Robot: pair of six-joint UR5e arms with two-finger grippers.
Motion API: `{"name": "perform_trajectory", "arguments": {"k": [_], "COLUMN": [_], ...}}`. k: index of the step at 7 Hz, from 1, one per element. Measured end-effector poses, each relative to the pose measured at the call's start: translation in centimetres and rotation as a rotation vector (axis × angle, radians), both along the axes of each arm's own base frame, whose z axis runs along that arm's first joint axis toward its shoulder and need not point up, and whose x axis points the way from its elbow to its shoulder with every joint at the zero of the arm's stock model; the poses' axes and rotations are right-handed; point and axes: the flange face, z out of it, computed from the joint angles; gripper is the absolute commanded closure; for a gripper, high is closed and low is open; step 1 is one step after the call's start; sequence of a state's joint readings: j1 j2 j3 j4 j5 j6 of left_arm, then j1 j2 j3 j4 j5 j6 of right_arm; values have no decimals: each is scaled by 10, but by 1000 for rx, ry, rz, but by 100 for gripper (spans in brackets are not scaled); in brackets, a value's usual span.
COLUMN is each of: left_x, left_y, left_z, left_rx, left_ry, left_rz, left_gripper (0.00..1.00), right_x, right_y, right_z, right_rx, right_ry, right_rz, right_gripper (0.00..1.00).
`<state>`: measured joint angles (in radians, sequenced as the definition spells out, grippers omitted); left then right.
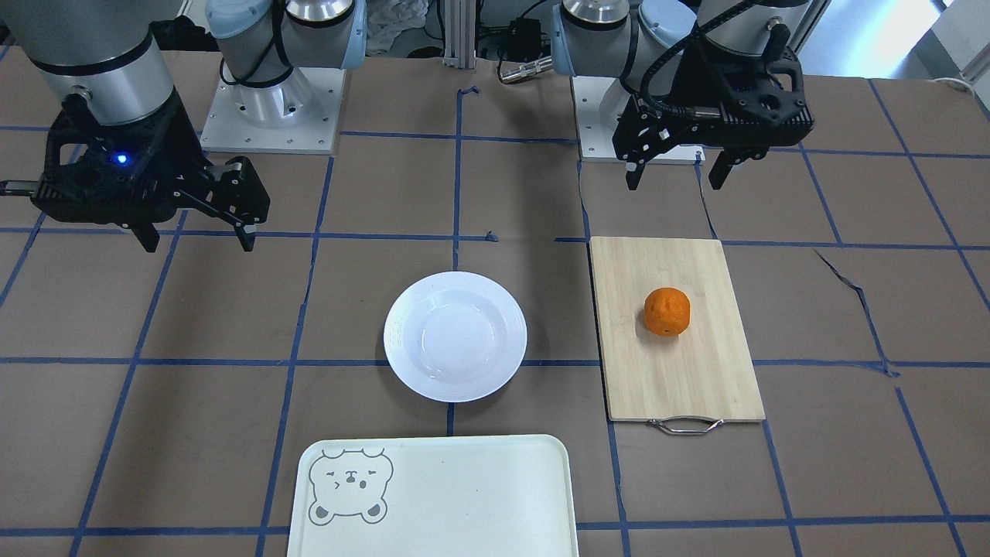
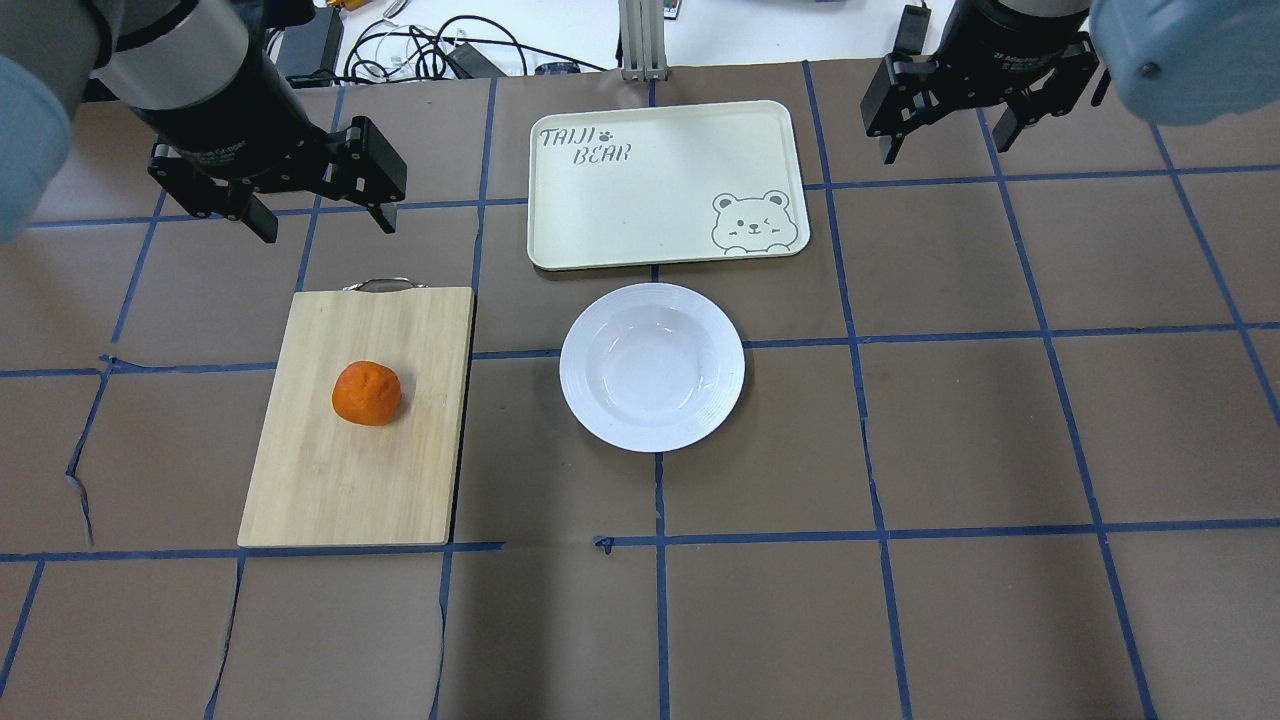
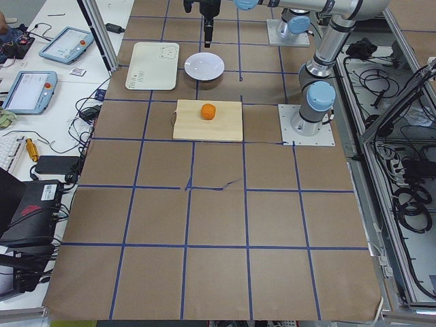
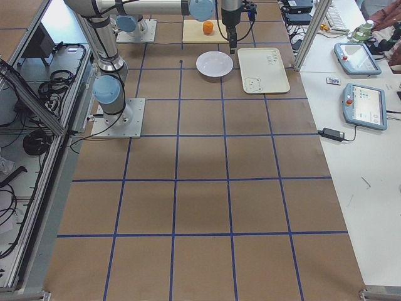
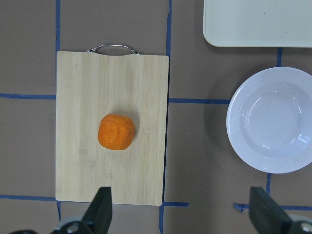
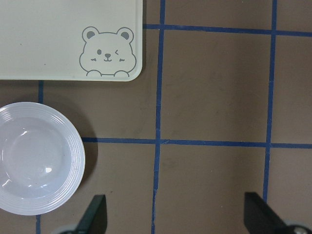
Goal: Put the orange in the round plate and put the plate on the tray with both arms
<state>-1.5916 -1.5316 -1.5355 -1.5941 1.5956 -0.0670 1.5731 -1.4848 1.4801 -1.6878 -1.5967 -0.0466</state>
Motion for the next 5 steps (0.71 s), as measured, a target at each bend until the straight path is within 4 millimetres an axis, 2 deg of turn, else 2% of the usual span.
{"name": "perform_trajectory", "arguments": {"k": [5], "left_x": [1], "left_y": [0], "left_z": [-8], "left_rx": [22], "left_ry": [-2], "left_rz": [0], "left_gripper": [0], "right_x": [-1], "right_y": [0], "right_z": [-2], "right_rx": [5], "right_ry": [-2], "right_rz": [-10], "right_gripper": [0]}}
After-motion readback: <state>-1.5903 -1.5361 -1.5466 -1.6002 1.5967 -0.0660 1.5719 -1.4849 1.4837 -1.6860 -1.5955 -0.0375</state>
